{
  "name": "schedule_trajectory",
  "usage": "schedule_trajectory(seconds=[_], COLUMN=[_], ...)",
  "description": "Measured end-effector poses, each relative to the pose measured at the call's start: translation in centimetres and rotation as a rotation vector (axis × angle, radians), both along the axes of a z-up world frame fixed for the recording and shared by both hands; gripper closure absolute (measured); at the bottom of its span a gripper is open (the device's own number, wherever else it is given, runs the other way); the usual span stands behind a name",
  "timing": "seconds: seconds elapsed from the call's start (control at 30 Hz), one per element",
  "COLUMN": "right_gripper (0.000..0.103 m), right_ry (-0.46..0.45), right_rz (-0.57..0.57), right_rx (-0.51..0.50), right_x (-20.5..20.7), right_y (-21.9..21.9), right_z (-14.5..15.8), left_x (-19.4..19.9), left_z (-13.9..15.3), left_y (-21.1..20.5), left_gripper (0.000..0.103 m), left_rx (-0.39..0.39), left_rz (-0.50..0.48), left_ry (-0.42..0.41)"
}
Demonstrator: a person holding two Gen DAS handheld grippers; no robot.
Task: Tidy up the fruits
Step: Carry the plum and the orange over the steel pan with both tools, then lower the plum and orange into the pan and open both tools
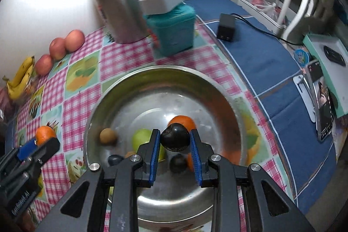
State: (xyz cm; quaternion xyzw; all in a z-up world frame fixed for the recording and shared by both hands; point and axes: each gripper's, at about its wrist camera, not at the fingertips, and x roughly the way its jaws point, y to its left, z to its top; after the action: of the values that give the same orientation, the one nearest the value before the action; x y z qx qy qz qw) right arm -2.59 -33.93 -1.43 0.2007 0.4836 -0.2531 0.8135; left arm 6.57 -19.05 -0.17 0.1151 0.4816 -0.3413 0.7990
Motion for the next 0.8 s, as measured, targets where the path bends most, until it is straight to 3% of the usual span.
schedule_trajectory(seconds=[0.23,0.8], right_gripper=[0.075,0.074], right_ry=[0.034,0.074], right_rz=[0.008,0.022], right_rx=[0.03,0.039], right_x=[0.5,0.7], right_y=[-0.4,0.1], right_z=[-1.2,-1.9], left_x=[-0.3,-1.3], left_z=[-2.0,-3.5], left_y=[-1.1,-2.6], left_gripper=[0.064,0.063], left_rx=[0.021,0.038], left_rz=[-0.027,-0.075], left_ry=[0.038,0.064])
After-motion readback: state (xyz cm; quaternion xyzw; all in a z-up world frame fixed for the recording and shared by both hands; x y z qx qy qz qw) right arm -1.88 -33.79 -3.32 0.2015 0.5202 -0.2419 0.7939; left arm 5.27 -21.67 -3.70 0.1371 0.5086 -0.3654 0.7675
